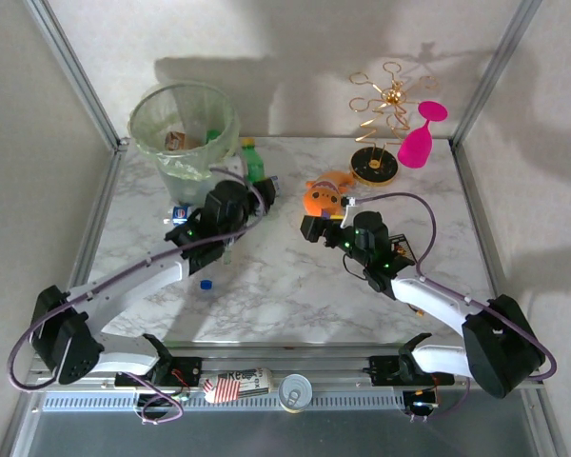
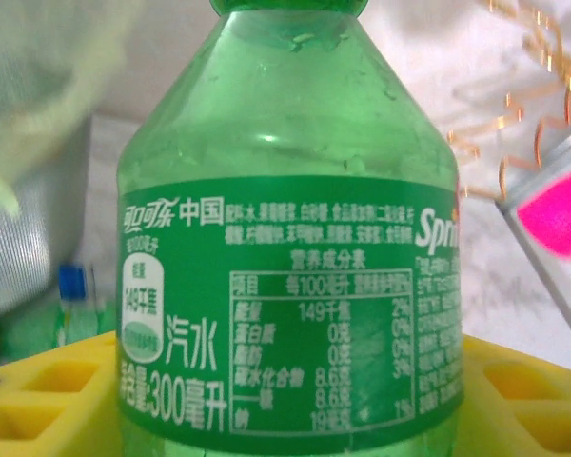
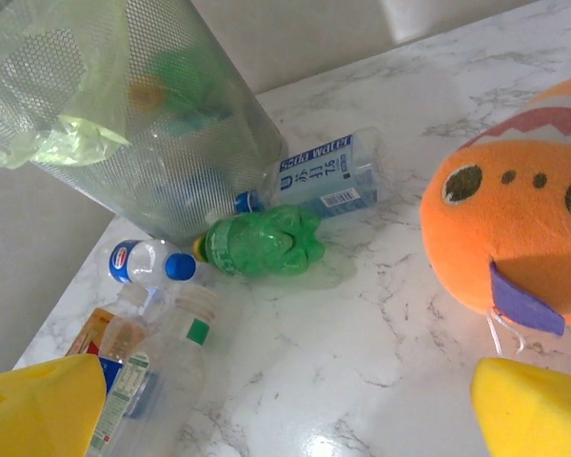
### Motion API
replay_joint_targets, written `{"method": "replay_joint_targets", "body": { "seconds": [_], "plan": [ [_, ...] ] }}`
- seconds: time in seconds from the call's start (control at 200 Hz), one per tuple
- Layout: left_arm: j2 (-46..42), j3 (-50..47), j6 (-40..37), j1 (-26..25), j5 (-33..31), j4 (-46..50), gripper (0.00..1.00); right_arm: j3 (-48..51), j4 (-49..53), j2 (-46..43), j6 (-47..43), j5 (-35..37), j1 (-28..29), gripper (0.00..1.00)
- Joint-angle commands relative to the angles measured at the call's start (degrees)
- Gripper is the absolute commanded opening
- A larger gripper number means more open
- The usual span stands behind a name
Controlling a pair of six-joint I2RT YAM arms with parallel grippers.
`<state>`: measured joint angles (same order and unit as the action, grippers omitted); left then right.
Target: Put the plastic bottles in the bin
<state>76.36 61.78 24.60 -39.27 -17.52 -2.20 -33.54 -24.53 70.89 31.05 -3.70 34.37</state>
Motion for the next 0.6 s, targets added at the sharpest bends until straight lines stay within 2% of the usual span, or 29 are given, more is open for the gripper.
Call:
{"method": "replay_joint_targets", "body": {
  "seconds": [0.0,0.1,0.33,0.596],
  "plan": [
    [3.35,7.11,-4.61,4.65,2.57,-5.43,0.49,0.28,-2.78,0.28,-0.5,-2.6,-0.09,0.99],
    [8.34,14.48,-5.57,8.75,5.09,-4.64,0.49,-0.11,-3.05,1.1,-0.52,-3.66,-0.09,0.99],
    [19.52,31.91,-10.52,17.1,6.16,5.55,0.49,-0.61,-1.12,0.34,-1.2,-3.91,-0.07,0.99],
    [26.85,45.27,-13.87,24.77,7.53,15.79,0.49,-0.4,1.88,-1.48,-2.9,-1.9,-0.09,0.99]
  ]
}}
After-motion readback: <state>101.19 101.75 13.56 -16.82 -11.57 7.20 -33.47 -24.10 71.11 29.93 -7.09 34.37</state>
